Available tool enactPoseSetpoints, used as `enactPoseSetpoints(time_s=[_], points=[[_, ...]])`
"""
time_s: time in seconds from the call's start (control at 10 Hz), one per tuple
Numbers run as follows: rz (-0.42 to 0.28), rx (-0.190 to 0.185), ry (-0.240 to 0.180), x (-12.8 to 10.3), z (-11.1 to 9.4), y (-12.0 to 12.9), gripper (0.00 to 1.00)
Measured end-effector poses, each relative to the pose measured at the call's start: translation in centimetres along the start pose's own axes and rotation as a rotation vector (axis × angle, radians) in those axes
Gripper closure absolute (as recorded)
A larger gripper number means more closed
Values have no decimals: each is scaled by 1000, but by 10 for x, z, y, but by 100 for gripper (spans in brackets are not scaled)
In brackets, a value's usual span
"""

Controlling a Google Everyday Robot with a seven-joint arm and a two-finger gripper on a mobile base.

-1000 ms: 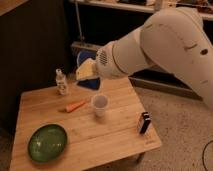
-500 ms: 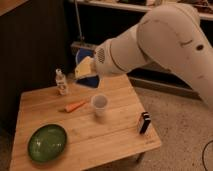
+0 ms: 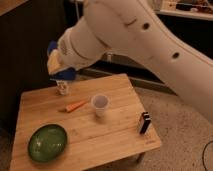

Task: Place the white sponge in the ceramic bowl

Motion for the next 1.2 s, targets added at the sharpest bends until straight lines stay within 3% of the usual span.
enactPoseSetpoints(time_s=[0.3,0.7,1.0,1.2], points=[[-82,4,-71,-7,37,-40,81],[-177,48,-195,-44,102,-91,81],[-203,47,-280,-77,144,-90,81],[-216,41,-311,-91,160,-90,81]])
